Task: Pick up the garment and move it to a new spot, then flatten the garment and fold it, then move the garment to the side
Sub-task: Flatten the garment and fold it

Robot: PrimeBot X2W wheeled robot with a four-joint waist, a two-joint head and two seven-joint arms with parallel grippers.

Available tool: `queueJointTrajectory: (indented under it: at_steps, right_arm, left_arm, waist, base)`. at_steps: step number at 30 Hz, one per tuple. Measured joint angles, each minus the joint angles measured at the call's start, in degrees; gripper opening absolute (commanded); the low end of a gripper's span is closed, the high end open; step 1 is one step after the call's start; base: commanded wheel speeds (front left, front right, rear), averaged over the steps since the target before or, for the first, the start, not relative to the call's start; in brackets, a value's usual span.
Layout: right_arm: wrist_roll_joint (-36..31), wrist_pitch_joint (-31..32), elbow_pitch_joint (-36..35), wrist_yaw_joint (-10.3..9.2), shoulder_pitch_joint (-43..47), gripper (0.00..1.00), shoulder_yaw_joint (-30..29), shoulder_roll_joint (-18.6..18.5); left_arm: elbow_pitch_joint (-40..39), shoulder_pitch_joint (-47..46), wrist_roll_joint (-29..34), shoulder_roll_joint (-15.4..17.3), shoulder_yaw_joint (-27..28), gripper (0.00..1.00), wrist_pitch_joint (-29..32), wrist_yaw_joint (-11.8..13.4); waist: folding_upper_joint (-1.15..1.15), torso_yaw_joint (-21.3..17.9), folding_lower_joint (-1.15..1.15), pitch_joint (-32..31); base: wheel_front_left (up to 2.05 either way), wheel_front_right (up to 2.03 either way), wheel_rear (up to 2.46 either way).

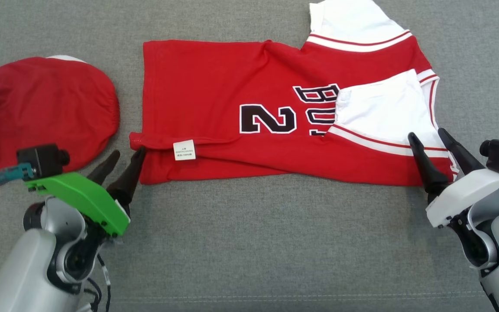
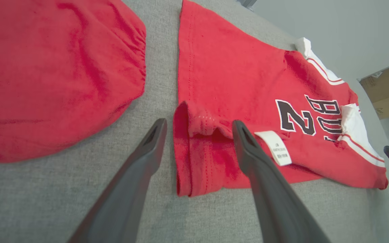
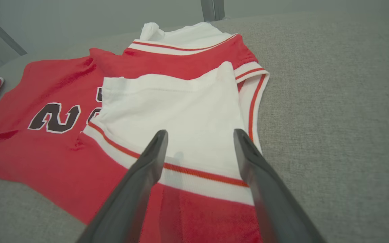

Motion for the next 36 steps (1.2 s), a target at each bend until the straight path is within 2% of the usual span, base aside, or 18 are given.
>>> queueJointTrajectory:
  at_steps: [5, 7, 14, 36]
  right_arm:
    - [0.1, -0.22, -0.27, -0.04, 3.16, 1.0, -0.02, -0.11]
    - [0.26, -0.52, -0.4, -0.68, 4.24, 1.0, -0.47, -0.32]
    - [1.31, -0.94, -1.32, -1.45, 6.02, 1.0, -1.15, -0.49]
    - [2.08, -1.76, -1.0, -1.92, 7.94, 1.0, -1.2, 0.23]
  left_arm:
    - [0.0, 6.93, -1.45, 0.87, -0.89, 1.0, 0.03, 0.0]
    - [0.07, 7.84, -1.51, 0.88, -1.41, 1.0, 0.02, 0.01]
    - [-0.76, 7.81, -1.92, 0.85, -0.96, 1.0, -0.49, 0.03]
    - [-0.4, 5.66, -1.97, 1.58, -0.08, 1.0, 0.11, 0.6]
  waist:
    - [0.0, -1.17, 0.0, -1.08]
    - [0.0, -1.51, 0.0, -1.44]
    - [0.0, -1.89, 0.0, -1.28]
    - [0.0, -3.05, 0.0, 2.02]
  base:
    - [0.0, 0.0, 0.0]
    - [0.0, 0.0, 0.0]
    - [0.0, 0.0, 0.0]
    - [0.0, 0.0, 0.0]
